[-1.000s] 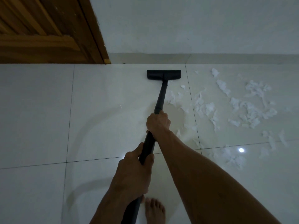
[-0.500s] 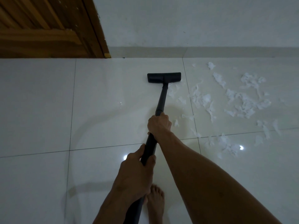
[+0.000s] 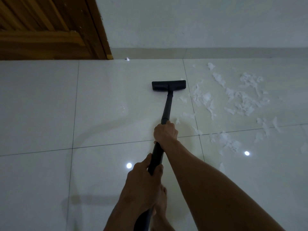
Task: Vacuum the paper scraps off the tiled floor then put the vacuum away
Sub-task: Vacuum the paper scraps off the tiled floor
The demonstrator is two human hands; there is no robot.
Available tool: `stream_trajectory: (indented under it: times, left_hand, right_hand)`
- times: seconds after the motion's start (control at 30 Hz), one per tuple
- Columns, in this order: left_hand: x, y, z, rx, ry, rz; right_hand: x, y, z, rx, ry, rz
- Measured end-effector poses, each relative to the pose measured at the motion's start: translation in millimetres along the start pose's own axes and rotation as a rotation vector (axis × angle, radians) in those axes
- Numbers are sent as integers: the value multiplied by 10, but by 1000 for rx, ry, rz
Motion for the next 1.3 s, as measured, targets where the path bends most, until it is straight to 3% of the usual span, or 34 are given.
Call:
stream_trajectory:
  times: [0.13,0.5,0.73,1.07,1.3]
  left_hand:
    - [-123,161,-101,-37,8,-16]
    - [-498,641,-388,-25,109,-74]
    - [-770,994,-529,-75,-71,42]
    - [-1438,1667,-862,-55,-12,7]
    - [-1684,2128,-1061,-43,-31,77]
  right_hand:
    - [30,101,277,-80,-81,20]
    - [38,328,917,-75,16,11]
    - [90,506,1363,-62,4,-4]
    - [324,881,2188,-25,18,-20]
    - [331,1152,2647,-13,24,-46]
Point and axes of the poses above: each hand's wrist, its own y-axis away from the middle knuckle, its own x-axis out of the back of the hand, z = x × y, the point moved 7 cm from there along -y, towards the middle knuckle, and after that the axes turned 3 degrees about -x, right-handed, at the moved point
